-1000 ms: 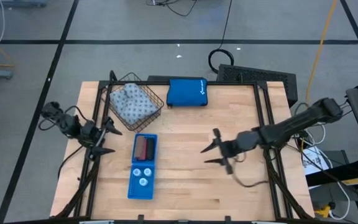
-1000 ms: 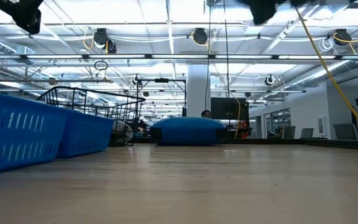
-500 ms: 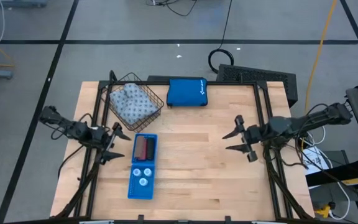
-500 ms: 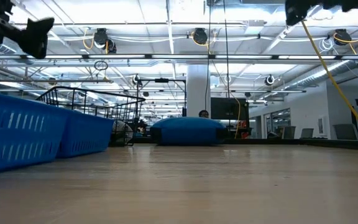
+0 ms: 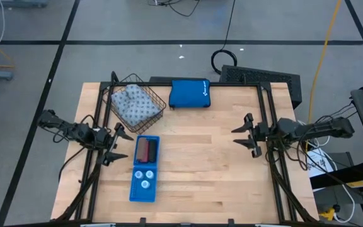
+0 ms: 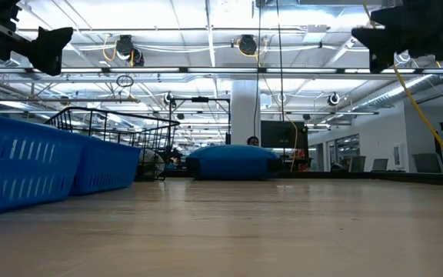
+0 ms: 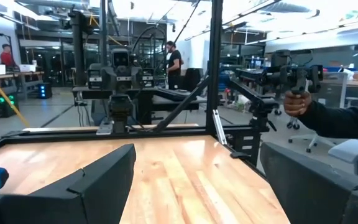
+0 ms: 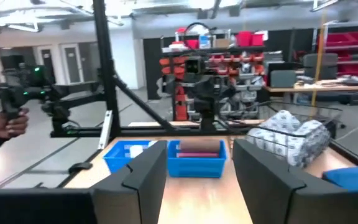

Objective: Pick & place medical supplies in basket/bin
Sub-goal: Return to Home Position

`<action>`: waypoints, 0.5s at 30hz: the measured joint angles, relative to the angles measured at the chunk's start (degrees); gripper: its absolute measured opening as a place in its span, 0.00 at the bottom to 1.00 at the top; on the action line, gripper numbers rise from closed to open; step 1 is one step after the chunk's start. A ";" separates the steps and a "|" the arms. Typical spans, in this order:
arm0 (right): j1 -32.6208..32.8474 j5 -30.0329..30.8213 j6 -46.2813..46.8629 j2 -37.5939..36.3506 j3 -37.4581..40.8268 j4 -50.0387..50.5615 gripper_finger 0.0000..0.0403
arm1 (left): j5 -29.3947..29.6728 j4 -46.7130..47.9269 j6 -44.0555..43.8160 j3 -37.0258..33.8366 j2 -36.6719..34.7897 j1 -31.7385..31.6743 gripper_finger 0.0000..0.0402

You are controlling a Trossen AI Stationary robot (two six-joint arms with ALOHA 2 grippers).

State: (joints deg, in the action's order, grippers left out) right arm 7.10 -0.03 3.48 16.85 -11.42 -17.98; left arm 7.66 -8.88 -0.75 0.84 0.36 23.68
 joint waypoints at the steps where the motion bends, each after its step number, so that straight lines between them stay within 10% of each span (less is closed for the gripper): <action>1: -0.57 -0.02 0.34 -0.72 1.08 -0.79 0.43 | 0.02 0.05 -0.03 0.00 0.00 -0.05 0.87; 15: -3.81 -0.07 0.38 -6.46 7.79 -0.98 0.43 | 0.09 2.63 -1.27 0.02 0.00 -0.02 0.88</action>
State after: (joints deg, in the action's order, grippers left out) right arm 3.29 -0.10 3.86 10.39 -3.63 -18.96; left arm 7.75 -6.26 -2.02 0.86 0.36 23.66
